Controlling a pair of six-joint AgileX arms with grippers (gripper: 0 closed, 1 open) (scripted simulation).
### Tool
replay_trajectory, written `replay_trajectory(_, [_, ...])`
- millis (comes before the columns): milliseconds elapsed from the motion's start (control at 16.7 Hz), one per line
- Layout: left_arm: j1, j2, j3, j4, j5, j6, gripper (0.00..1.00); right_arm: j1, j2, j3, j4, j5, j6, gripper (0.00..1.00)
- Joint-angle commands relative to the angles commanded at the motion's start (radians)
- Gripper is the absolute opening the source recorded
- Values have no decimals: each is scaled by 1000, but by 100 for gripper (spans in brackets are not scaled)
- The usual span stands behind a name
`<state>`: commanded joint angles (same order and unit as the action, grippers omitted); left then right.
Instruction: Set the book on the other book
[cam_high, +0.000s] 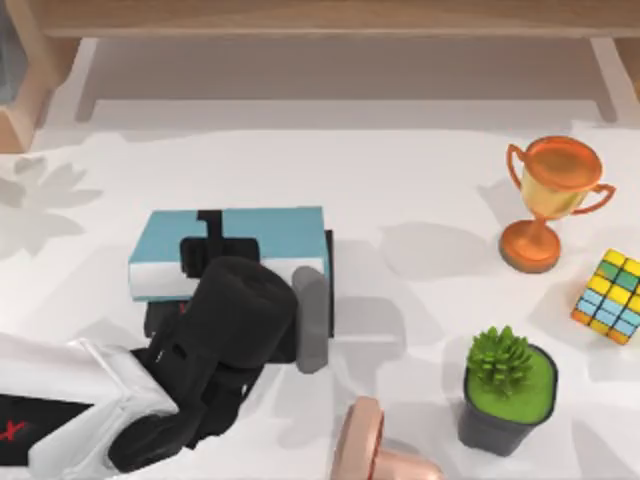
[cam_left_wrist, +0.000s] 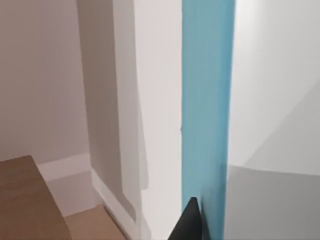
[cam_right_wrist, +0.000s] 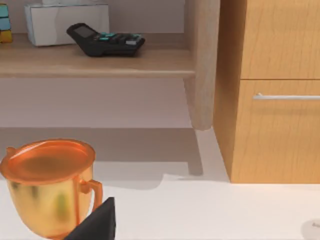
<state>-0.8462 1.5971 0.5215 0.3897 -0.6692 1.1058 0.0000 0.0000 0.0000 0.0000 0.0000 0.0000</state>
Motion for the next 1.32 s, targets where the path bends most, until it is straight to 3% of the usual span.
replay_trajectory(480, [13,20,7,19,10,11,0,0,0,0,0,0,0,100])
replay_trajectory(1260, [13,20,7,19,10,11,98,0,0,0,0,0,0,100])
replay_trajectory(1320, [13,20,7,19,10,11,100,0,0,0,0,0,0,100])
